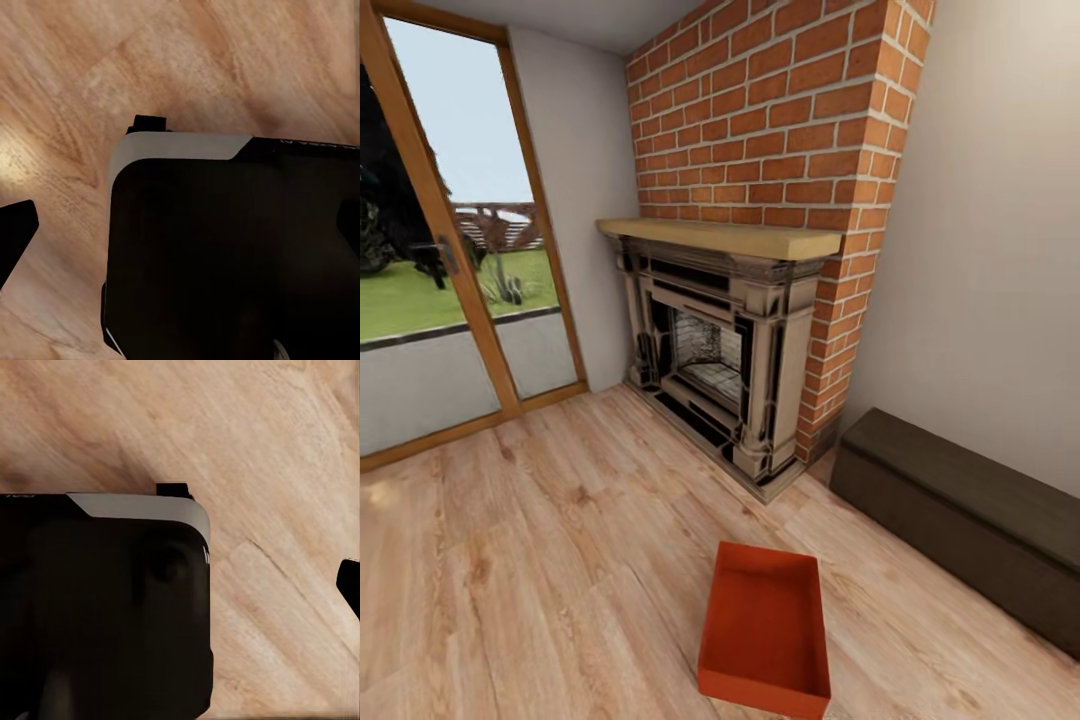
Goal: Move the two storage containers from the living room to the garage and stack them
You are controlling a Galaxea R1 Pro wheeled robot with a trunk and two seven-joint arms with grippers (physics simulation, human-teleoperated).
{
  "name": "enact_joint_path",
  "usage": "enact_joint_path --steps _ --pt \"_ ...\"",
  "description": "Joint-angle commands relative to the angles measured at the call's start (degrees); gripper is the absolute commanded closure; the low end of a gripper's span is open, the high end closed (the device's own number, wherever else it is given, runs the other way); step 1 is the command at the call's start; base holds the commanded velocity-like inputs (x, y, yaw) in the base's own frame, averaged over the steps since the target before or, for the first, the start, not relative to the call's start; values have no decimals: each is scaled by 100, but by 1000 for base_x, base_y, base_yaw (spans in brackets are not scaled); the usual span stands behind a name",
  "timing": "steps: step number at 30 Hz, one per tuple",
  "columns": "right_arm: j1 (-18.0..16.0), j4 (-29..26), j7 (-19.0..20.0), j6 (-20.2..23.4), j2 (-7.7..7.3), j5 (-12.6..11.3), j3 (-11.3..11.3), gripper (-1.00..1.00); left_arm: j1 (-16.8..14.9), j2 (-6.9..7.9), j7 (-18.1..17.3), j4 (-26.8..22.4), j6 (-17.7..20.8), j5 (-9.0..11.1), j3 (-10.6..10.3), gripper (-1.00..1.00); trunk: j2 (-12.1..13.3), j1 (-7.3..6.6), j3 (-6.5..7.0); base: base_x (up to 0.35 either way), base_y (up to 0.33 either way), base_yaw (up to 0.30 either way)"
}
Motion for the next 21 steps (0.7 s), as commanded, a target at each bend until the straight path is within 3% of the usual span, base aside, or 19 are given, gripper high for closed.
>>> enact_joint_path --steps 1,7,21 --pt "-5 9 -12 -19 4 -50 48 -100 -3 1 -22 5 -17 59 -8 -100 -5 0 -7 0 0 -243" --pt "-5 9 -12 -19 4 -50 48 -100 -3 1 -26 5 0 59 -10 -100 -5 0 -7 140 60 -123" --pt "-5 2 -12 -19 7 -50 48 -100 -3 1 -29 5 0 59 -8 -100 -5 0 -7 292 165 -10"
